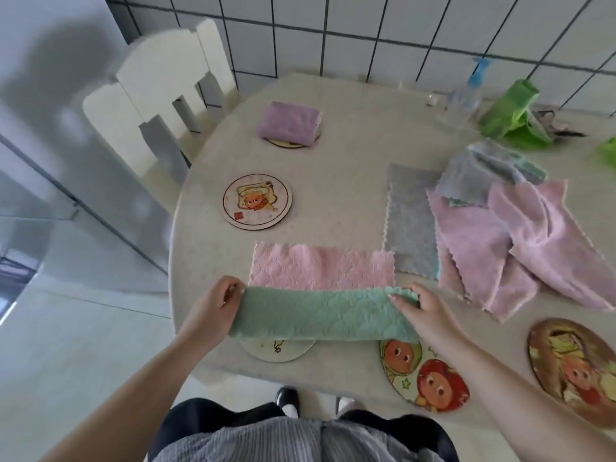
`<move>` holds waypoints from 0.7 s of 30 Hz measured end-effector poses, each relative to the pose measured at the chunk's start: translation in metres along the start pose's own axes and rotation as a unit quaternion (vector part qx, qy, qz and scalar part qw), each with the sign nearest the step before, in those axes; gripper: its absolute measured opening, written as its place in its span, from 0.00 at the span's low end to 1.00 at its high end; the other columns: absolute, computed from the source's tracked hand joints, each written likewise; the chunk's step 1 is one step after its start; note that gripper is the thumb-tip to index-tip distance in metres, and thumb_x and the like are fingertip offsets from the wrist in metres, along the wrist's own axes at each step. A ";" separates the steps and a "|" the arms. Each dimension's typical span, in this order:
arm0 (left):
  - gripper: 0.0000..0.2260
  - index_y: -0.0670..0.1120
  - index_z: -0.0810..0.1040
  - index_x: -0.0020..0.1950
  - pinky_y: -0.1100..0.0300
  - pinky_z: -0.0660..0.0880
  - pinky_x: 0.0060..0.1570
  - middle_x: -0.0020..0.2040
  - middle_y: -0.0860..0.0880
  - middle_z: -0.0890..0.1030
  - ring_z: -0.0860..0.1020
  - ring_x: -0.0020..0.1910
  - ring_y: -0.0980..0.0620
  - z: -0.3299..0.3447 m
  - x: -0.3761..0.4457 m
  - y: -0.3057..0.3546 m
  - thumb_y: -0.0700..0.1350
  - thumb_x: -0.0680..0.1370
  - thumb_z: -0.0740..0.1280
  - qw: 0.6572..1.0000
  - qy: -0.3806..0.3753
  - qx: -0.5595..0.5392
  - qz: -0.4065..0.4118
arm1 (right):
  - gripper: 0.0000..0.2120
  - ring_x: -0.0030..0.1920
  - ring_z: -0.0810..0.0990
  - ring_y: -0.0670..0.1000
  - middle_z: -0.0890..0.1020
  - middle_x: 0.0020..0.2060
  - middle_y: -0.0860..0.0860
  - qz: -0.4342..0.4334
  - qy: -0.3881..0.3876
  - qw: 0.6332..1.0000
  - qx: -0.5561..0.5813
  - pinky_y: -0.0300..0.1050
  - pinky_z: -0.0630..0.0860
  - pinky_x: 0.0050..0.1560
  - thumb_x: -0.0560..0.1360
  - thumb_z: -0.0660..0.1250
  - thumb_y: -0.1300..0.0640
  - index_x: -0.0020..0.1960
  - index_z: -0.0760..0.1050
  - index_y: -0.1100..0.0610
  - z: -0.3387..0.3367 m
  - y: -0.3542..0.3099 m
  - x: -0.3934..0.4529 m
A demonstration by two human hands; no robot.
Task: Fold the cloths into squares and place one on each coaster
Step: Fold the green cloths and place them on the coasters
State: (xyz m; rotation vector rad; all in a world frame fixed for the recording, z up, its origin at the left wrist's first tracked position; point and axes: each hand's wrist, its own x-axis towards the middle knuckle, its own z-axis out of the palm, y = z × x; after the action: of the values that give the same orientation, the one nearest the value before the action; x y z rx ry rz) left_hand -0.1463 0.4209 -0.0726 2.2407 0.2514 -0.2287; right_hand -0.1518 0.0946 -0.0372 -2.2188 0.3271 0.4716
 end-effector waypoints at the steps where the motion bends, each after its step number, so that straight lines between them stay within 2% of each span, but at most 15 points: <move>1: 0.08 0.53 0.73 0.43 0.56 0.71 0.39 0.41 0.51 0.78 0.75 0.40 0.51 0.001 0.005 0.001 0.45 0.80 0.58 1.000 0.000 -0.009 -0.013 | 0.20 0.57 0.74 0.69 0.77 0.57 0.65 0.004 0.006 1.000 0.005 0.67 0.71 0.57 0.75 0.63 0.47 0.63 0.70 0.56 0.000 0.001 0.006; 3: 0.06 0.51 0.75 0.47 0.53 0.74 0.45 0.44 0.53 0.78 0.76 0.44 0.52 0.003 0.016 0.007 0.45 0.80 0.59 0.999 0.009 -0.032 -0.037 | 0.20 0.53 0.79 0.61 0.80 0.54 0.57 0.011 0.023 1.000 0.009 0.55 0.76 0.53 0.76 0.62 0.48 0.64 0.70 0.55 0.000 0.001 0.019; 4: 0.06 0.51 0.75 0.49 0.53 0.74 0.47 0.45 0.53 0.79 0.76 0.46 0.52 0.003 0.023 0.009 0.45 0.80 0.59 0.998 0.016 -0.043 -0.048 | 0.20 0.43 0.81 0.53 0.82 0.47 0.53 0.012 0.030 0.999 0.013 0.45 0.76 0.44 0.76 0.62 0.48 0.65 0.70 0.55 -0.001 0.001 0.026; 5: 0.05 0.50 0.75 0.51 0.53 0.74 0.48 0.47 0.52 0.79 0.76 0.47 0.52 0.004 0.029 0.012 0.45 0.79 0.60 0.997 0.024 -0.054 -0.058 | 0.19 0.32 0.76 0.48 0.80 0.38 0.50 0.015 0.036 0.999 0.017 0.40 0.73 0.34 0.76 0.62 0.48 0.63 0.71 0.55 -0.001 0.002 0.034; 6: 0.06 0.50 0.75 0.53 0.54 0.74 0.48 0.48 0.51 0.78 0.76 0.48 0.51 0.004 0.035 0.015 0.45 0.79 0.60 0.995 0.028 -0.064 -0.069 | 0.17 0.26 0.70 0.46 0.76 0.31 0.48 0.018 0.041 0.999 0.018 0.38 0.67 0.28 0.76 0.62 0.48 0.62 0.72 0.55 -0.001 0.003 0.042; 7: 0.07 0.49 0.74 0.55 0.55 0.75 0.46 0.50 0.50 0.78 0.76 0.48 0.51 0.005 0.041 0.018 0.45 0.80 0.59 0.993 0.028 -0.078 -0.079 | 0.16 0.24 0.66 0.46 0.74 0.28 0.48 0.024 0.044 0.999 0.017 0.38 0.64 0.25 0.77 0.62 0.48 0.61 0.72 0.55 -0.001 0.003 0.050; 9: 0.11 0.49 0.70 0.62 0.59 0.74 0.42 0.53 0.49 0.76 0.76 0.49 0.51 0.006 0.050 0.025 0.43 0.80 0.58 0.988 0.019 -0.114 -0.100 | 0.15 0.24 0.67 0.45 0.74 0.29 0.47 0.025 0.048 0.999 0.007 0.35 0.63 0.24 0.77 0.61 0.49 0.61 0.72 0.54 -0.002 0.001 0.062; 12: 0.13 0.49 0.65 0.64 0.63 0.73 0.38 0.54 0.50 0.72 0.75 0.51 0.50 0.011 0.063 0.031 0.41 0.80 0.57 0.983 0.013 -0.140 -0.120 | 0.16 0.34 0.77 0.50 0.76 0.37 0.45 0.026 0.054 0.998 -0.013 0.39 0.69 0.29 0.78 0.60 0.49 0.62 0.70 0.54 -0.002 -0.003 0.075; 16: 0.06 0.48 0.65 0.56 0.64 0.73 0.34 0.55 0.49 0.72 0.74 0.50 0.50 0.020 0.077 0.031 0.42 0.80 0.58 0.986 0.029 -0.102 -0.129 | 0.12 0.28 0.71 0.47 0.79 0.37 0.50 0.027 0.044 0.998 -0.018 0.41 0.68 0.28 0.78 0.59 0.49 0.59 0.71 0.53 -0.002 0.001 0.088; 19: 0.02 0.45 0.68 0.52 0.68 0.67 0.33 0.54 0.49 0.73 0.73 0.48 0.52 0.024 0.083 0.027 0.41 0.79 0.60 0.991 0.041 -0.046 -0.123 | 0.11 0.29 0.72 0.47 0.79 0.37 0.50 0.025 0.043 0.999 -0.021 0.40 0.69 0.28 0.78 0.59 0.49 0.58 0.72 0.52 -0.001 0.002 0.094; 21: 0.02 0.45 0.71 0.48 0.67 0.68 0.33 0.51 0.48 0.75 0.74 0.43 0.54 0.025 0.085 0.025 0.40 0.79 0.59 0.993 0.036 -0.015 -0.111 | 0.11 0.28 0.71 0.46 0.78 0.36 0.49 0.022 0.043 0.998 -0.029 0.38 0.67 0.27 0.78 0.60 0.50 0.57 0.72 0.53 -0.001 0.002 0.097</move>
State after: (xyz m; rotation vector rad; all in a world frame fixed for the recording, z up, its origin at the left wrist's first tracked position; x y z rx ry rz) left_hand -0.0604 0.3950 -0.0910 2.1930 0.5401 -0.2601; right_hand -0.0651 0.0856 -0.0808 -2.2959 0.4120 0.4152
